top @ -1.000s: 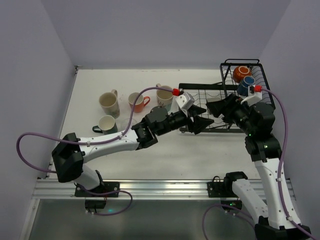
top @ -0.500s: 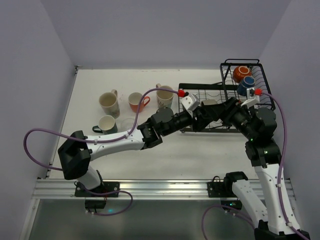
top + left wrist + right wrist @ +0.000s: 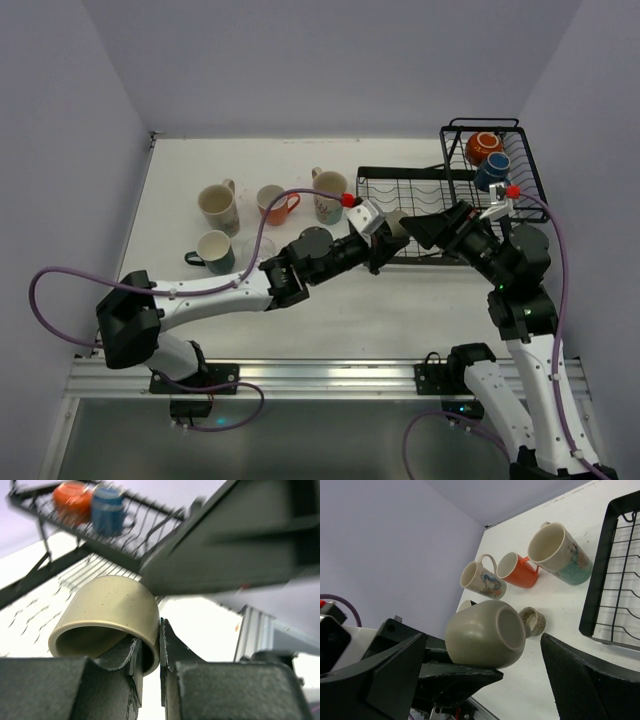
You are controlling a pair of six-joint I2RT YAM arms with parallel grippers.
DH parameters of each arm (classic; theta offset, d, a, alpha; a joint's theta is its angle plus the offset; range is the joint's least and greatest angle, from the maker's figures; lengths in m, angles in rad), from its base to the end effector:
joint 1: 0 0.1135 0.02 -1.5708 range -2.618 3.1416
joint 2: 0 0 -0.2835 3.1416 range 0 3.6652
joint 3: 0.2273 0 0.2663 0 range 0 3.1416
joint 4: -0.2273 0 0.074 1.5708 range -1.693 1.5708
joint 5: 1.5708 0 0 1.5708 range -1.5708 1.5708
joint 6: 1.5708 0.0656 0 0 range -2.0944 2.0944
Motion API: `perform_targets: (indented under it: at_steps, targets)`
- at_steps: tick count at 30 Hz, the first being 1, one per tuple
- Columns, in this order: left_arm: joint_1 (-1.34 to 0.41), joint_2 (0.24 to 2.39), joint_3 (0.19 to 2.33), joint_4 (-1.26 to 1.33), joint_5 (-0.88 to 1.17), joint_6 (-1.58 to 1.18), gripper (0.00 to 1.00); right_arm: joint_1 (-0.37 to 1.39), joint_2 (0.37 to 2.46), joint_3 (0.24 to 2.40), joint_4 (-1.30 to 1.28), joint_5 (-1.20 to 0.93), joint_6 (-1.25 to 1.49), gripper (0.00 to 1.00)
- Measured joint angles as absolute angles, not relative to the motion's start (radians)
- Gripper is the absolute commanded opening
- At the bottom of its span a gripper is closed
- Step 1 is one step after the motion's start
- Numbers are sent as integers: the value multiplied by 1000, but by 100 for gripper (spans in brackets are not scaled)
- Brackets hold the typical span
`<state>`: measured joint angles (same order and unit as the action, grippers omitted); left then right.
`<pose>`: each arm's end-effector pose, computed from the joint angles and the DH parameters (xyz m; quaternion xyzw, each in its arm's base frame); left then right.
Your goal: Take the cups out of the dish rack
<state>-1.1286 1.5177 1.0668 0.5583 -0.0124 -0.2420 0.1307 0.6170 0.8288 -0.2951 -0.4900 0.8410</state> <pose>0.1734 -0.3643 0.3525 0.2824 0.6055 -0.4677 0.5787 0.1558 0.0516 0.3798 0.0943 0.7265 0.4646 0.4975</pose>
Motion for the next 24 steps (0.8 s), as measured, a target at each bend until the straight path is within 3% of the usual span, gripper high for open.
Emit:
perform_targets:
  at_steps: [7,12,18,24]
  targets:
    - [-1125,1277,862,387,-102,-249,0,131,611,828,-246,-506,853,99]
    - [-1126,1137,865,61,-244,-328,0,131,628,828,-229,-517,840,99]
    - [-1074,1156,932,-428,-316,-523,0,131,628,816,-228,-516,786,99]
    - [-950,1204,839,-633,-235,-631,0,131,625,777,-237,-515,722,99]
